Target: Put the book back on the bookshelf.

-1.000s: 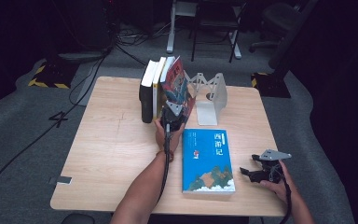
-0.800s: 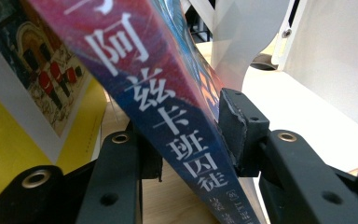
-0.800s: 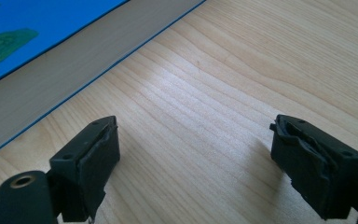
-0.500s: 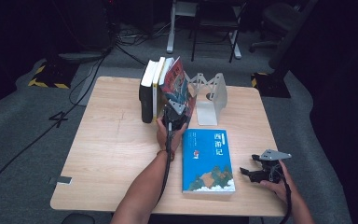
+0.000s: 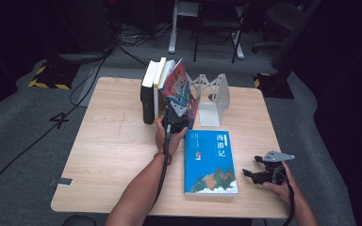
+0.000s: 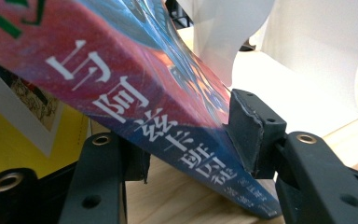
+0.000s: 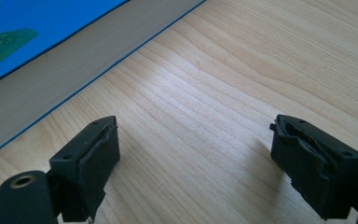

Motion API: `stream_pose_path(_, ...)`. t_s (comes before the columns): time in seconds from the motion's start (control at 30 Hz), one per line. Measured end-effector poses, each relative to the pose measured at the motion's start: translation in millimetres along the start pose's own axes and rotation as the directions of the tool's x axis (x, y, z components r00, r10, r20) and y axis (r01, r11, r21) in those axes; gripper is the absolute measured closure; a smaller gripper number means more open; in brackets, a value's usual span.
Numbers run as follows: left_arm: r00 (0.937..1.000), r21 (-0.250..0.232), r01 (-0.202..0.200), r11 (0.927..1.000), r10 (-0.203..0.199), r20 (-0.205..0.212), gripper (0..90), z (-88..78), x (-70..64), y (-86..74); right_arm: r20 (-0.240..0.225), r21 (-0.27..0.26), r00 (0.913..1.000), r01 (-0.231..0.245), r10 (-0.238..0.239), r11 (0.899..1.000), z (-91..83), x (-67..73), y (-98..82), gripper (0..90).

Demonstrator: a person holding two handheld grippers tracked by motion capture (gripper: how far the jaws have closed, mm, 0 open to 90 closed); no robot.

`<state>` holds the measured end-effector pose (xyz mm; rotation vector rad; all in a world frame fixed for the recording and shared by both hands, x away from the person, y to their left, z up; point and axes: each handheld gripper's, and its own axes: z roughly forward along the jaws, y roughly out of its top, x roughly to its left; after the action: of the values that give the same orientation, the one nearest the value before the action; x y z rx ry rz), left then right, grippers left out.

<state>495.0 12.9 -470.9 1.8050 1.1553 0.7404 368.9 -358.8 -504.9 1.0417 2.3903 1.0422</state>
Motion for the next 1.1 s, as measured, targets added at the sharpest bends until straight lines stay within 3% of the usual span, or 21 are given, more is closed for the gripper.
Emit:
stream_pose_path(0.2, 0.9989, 0.013, -0.045, 0.9989, 0.045, 0.014, 48.4, -7.3, 1.1, -0.4, 0.000, 0.000, 1.0000, 0.000, 0.000, 1.000, 0.0, 0.0, 0.0, 15.5)
stream_pose_path(0.37, 0.9982, 0.020, -0.053, 0.9984, 0.052, 0.029, 47.5, -11.0, 3.1, 0.8, 0.000, 0.000, 1.0000, 0.000, 0.000, 1.000, 0.0, 0.0, 0.0, 15.5)
stream_pose_path(0.63, 0.9934, 0.035, -0.075, 0.9966, 0.071, 0.090, 45.6, -18.8, 10.0, 0.4, 0.001, 0.000, 1.0000, 0.000, 0.000, 1.000, 0.0, 0.1, 0.0, 15.4)
stream_pose_path(0.87, 0.9855, 0.044, -0.141, 0.9890, 0.136, 0.102, 43.3, -25.6, 12.9, -2.8, 0.001, 0.000, 1.0000, 0.000, 0.000, 1.000, 0.0, 0.1, 0.0, 15.4)
stream_pose_path(1.1, 0.9785, 0.088, -0.172, 0.9811, 0.160, 0.129, 40.3, -33.4, 21.0, -7.1, 0.001, 0.000, 1.0000, 0.000, 0.000, 1.000, 0.0, 0.1, 0.0, 15.4)
